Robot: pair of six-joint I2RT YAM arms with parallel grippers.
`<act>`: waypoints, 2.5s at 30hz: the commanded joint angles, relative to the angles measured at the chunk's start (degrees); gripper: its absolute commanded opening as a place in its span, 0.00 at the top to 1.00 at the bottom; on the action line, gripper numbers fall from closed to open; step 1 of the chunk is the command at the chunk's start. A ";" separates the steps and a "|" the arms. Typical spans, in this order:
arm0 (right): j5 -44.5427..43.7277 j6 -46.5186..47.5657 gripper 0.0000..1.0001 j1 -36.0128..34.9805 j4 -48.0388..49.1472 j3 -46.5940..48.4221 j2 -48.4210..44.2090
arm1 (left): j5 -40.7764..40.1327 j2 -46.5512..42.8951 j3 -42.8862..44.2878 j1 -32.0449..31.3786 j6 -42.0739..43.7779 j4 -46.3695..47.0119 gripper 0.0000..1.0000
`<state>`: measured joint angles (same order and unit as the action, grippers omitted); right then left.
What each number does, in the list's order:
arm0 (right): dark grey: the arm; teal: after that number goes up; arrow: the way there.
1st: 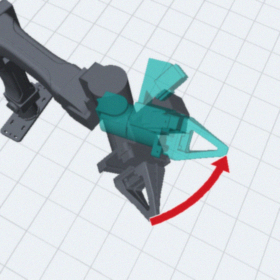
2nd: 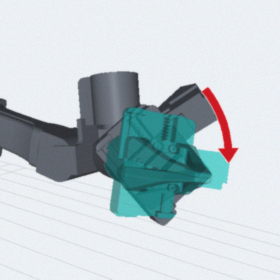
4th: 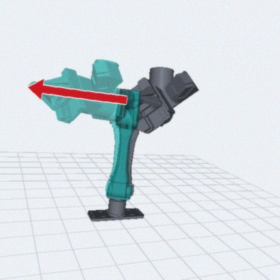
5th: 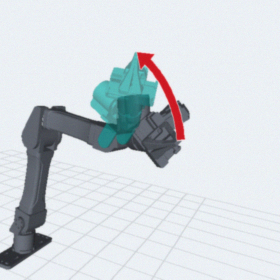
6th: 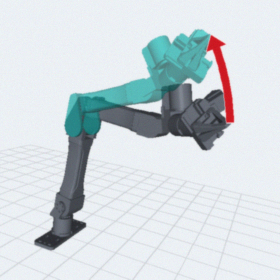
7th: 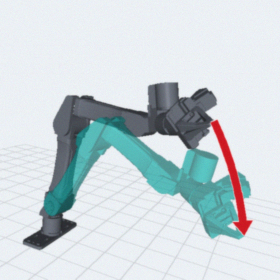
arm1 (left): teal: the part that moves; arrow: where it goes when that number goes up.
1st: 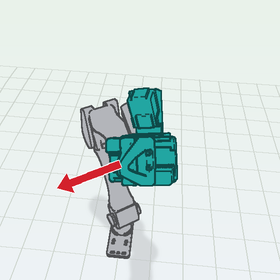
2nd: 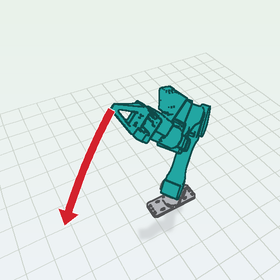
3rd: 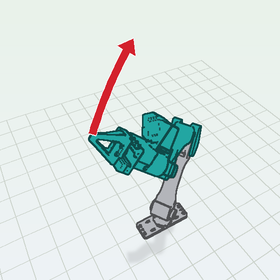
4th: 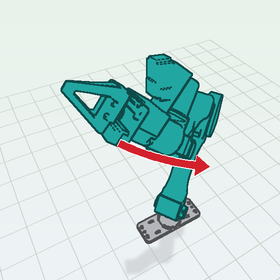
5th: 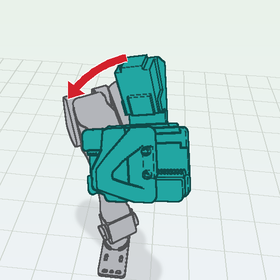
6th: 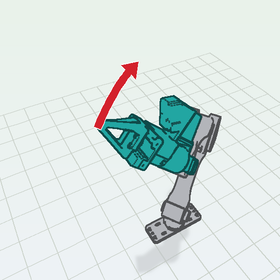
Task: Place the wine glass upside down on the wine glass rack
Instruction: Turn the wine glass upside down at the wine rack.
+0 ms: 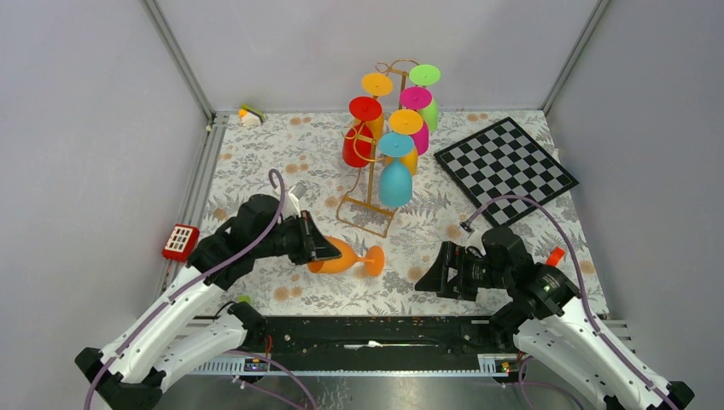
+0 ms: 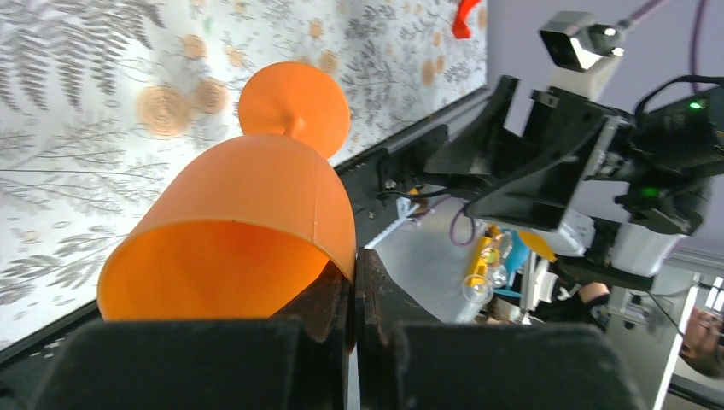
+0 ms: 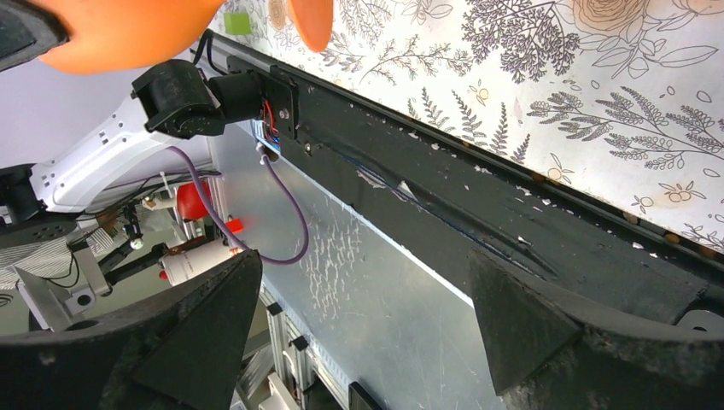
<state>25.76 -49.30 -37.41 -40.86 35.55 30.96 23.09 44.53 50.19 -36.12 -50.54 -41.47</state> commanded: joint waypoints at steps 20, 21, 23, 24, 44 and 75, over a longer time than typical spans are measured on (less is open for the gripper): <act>7.62 -4.57 0.26 -0.19 11.71 -5.66 2.25 | -3.53 2.73 -1.85 -16.18 -16.59 22.14 1.00; 7.64 -4.58 0.27 -0.19 12.16 -5.44 2.69 | -3.74 2.81 -1.85 -16.63 -16.80 22.16 1.00; 7.56 -4.38 0.29 -0.16 12.38 -5.08 3.43 | -4.29 3.13 -1.73 -17.85 -17.19 22.14 1.00; 7.48 -4.26 0.31 -0.21 12.43 -4.92 3.74 | -4.50 3.37 -1.51 -18.30 -17.22 22.15 1.00; 6.89 -2.03 1.00 -0.20 12.28 -6.60 5.35 | -6.46 5.20 0.25 -22.15 -16.28 19.17 0.86; -11.38 16.90 1.00 -0.18 -5.15 9.33 3.75 | -31.46 5.49 23.33 -21.28 6.96 -17.10 0.01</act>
<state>20.14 -37.58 -37.78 -43.53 40.40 35.07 -0.73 50.35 69.32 -57.76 -49.30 -52.12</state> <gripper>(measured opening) 0.029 0.986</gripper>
